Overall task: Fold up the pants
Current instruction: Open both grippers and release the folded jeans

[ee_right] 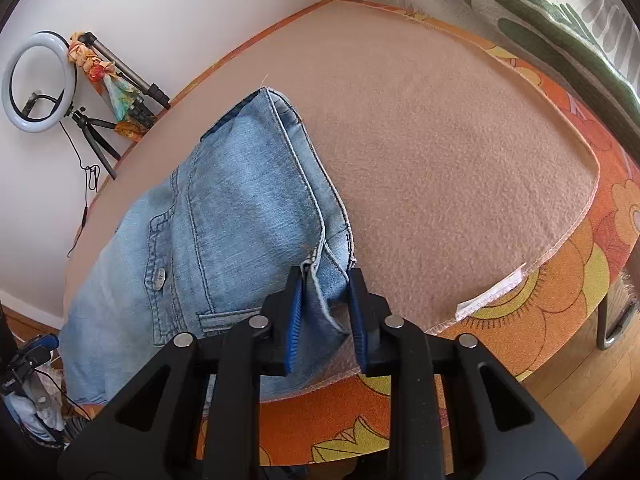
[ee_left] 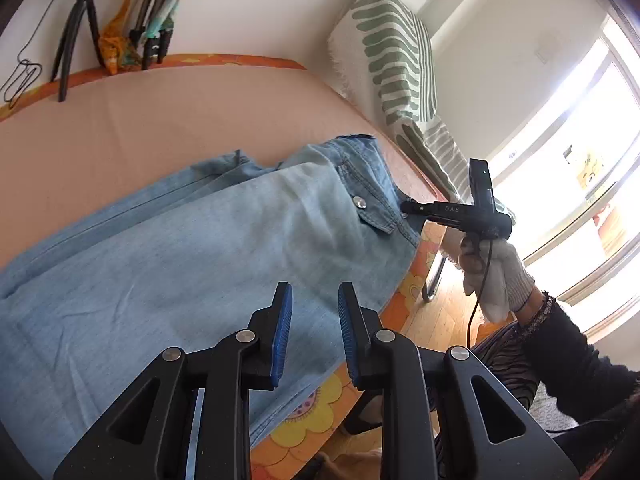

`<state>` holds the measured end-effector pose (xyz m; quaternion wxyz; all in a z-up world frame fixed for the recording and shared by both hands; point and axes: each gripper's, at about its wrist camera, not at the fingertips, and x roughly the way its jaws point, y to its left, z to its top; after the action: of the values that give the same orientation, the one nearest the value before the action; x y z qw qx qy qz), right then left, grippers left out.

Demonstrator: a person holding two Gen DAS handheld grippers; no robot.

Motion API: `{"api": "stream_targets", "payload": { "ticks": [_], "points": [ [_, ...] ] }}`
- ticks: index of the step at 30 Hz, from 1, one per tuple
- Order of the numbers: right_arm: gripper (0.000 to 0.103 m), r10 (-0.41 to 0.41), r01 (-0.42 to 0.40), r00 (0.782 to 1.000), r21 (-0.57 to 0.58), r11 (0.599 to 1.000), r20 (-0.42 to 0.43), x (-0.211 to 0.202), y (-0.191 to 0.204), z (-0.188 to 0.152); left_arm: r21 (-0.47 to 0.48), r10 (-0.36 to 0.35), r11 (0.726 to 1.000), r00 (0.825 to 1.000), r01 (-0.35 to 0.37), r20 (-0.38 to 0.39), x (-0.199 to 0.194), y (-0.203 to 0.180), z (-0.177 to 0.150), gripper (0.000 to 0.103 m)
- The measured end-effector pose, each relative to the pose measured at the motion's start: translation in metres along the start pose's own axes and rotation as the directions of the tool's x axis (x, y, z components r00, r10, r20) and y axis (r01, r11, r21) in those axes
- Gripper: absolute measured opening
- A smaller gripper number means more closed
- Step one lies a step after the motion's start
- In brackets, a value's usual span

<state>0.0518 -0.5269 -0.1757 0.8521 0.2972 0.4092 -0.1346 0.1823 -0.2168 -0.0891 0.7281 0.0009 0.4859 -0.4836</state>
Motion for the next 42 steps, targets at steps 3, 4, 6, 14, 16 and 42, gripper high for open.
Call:
{"api": "stream_targets", "payload": {
  "ticks": [3, 4, 6, 14, 16, 42],
  "points": [
    [0.017, -0.047, 0.048, 0.999, -0.038, 0.998, 0.023, -0.003, 0.010, -0.002, -0.026, 0.053, 0.998, 0.998, -0.053, -0.017, 0.004, 0.013, -0.010, 0.022],
    [0.017, -0.054, 0.056, 0.998, -0.038, 0.998, 0.039, -0.007, 0.014, -0.002, -0.038, 0.049, 0.998, 0.999, -0.050, -0.023, 0.003, 0.015, -0.017, 0.022],
    [0.015, -0.057, 0.059, 0.995, -0.026, 0.998, 0.080, -0.021, 0.019, -0.002, -0.052, 0.060, 0.997, 0.998, -0.061, -0.024, 0.007, 0.017, -0.023, 0.022],
    [0.013, -0.196, 0.210, 0.974, -0.122, 0.970, 0.113, -0.035, 0.032, -0.006, -0.021, 0.013, 1.000, 0.996, -0.015, -0.090, 0.040, 0.013, -0.034, 0.022],
    [0.014, -0.247, 0.259, 0.965, -0.172, 0.950, 0.087, -0.022, 0.033, -0.010, -0.006, 0.001, 1.000, 0.993, -0.002, -0.117, 0.053, 0.010, -0.038, 0.022],
    [0.039, -0.005, -0.096, 0.988, -0.623, 0.777, -0.158, 0.109, 0.255, 0.064, 0.063, 0.211, 0.976, 0.977, -0.209, -0.029, 0.009, 0.030, -0.073, 0.022]
  ]
}}
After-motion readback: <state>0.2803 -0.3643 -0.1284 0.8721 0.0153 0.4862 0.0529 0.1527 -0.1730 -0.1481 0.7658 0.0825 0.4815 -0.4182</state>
